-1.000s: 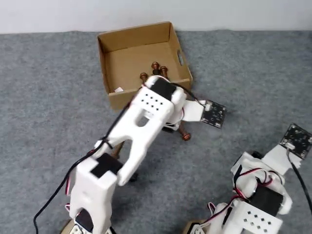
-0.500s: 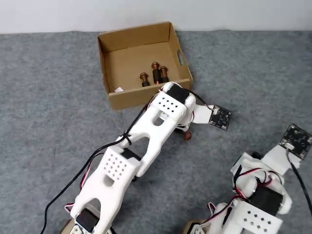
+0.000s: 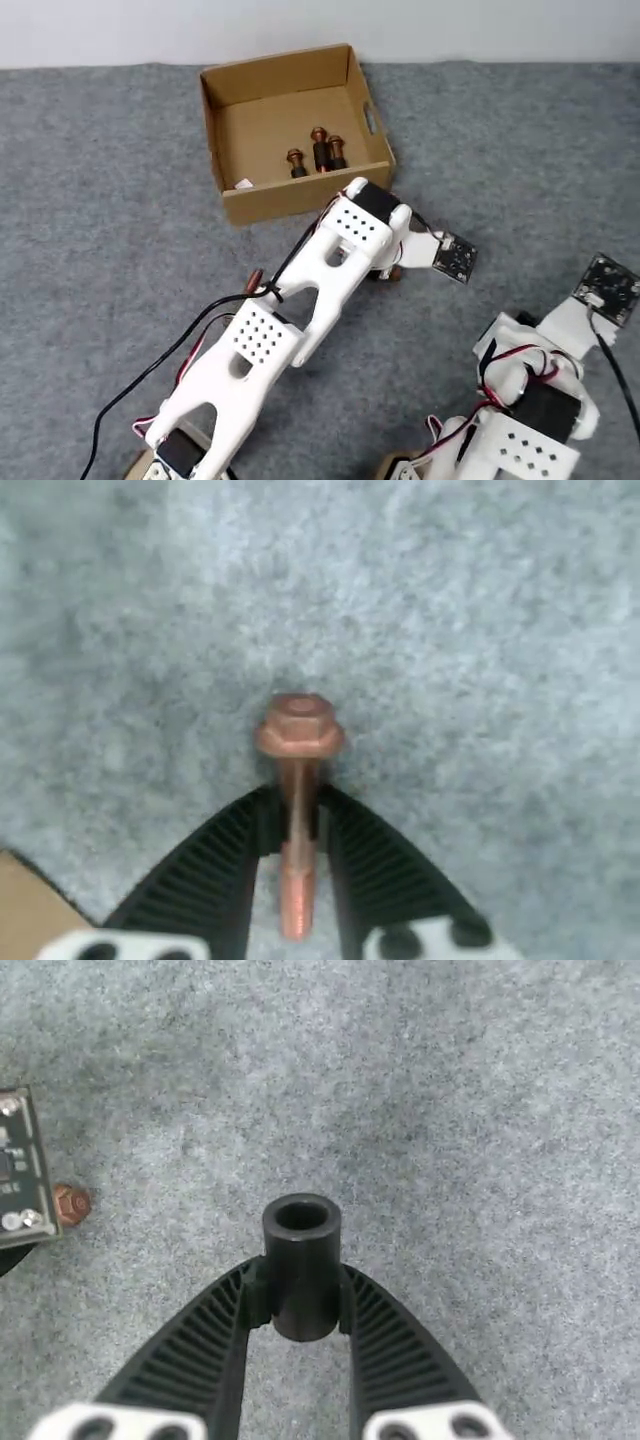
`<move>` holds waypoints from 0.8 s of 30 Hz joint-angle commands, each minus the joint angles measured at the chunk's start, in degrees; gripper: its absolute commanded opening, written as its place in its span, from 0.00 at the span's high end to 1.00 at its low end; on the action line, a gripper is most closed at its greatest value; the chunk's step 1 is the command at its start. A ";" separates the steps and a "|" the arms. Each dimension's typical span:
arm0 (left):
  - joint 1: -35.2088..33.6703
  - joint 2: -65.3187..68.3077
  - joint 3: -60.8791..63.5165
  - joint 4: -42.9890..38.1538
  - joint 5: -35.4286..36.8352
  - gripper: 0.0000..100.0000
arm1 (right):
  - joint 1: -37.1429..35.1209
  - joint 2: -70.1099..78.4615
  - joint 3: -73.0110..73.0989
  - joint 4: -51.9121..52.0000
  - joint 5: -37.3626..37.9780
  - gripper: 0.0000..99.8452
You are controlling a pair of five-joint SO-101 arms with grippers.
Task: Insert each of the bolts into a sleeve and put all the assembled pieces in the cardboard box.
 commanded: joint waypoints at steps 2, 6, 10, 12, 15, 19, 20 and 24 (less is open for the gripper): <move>1.23 -0.97 -8.57 2.46 2.99 1.00 | 0.57 -0.57 -0.44 -1.45 0.53 0.99; 0.97 -1.05 -15.08 2.55 15.12 1.00 | 0.57 -0.57 -0.44 -1.45 0.53 0.99; -0.26 -4.40 -18.15 2.64 23.65 1.00 | 0.57 -0.57 -0.44 -1.45 0.53 0.99; -0.62 -8.44 -17.10 2.64 26.11 1.00 | 0.57 -0.57 -0.44 -1.45 0.53 0.99; -0.88 -16.53 -12.62 2.64 29.19 1.00 | 0.31 -0.57 -0.44 -1.45 0.53 0.99; -0.97 -29.80 -0.04 2.64 31.38 1.00 | 0.22 -0.66 -0.70 -1.45 0.53 0.99; -1.05 -33.67 3.74 2.55 32.09 1.00 | 0.22 -0.66 -0.79 -1.36 0.53 0.99; -1.14 -48.70 19.30 2.55 35.78 1.00 | -1.89 -4.09 -0.88 -1.19 0.53 0.99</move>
